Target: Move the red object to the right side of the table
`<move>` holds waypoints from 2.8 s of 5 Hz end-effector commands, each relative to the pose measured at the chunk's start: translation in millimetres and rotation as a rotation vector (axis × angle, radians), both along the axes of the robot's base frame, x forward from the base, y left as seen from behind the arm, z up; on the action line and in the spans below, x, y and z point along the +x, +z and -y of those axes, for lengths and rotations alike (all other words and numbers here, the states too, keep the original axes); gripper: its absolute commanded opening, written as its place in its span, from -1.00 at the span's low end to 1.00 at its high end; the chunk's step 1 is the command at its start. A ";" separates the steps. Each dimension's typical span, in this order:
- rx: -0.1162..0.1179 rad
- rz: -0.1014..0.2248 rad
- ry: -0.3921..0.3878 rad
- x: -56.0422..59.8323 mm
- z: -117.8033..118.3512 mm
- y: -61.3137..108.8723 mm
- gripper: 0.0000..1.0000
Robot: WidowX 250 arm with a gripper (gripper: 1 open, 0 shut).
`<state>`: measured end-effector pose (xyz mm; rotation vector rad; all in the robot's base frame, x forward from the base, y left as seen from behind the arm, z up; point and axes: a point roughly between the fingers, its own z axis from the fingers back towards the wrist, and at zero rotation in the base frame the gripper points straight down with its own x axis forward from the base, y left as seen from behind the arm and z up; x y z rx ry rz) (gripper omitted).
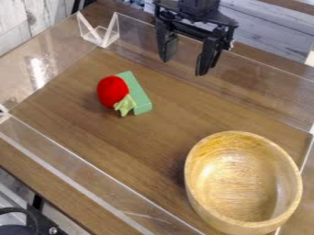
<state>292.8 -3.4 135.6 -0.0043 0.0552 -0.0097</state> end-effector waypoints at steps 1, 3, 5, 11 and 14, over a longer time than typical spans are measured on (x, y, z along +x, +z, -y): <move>0.003 -0.034 -0.006 -4.3 -3.2 -12.1 1.00; 0.023 -0.045 -0.014 -16.0 -38.6 -20.9 1.00; 0.044 -0.009 -0.050 -29.1 -100.9 -24.7 1.00; -0.024 0.089 -0.065 -14.4 -152.5 -64.2 1.00; -0.078 0.109 -0.061 -5.0 -143.5 -70.6 1.00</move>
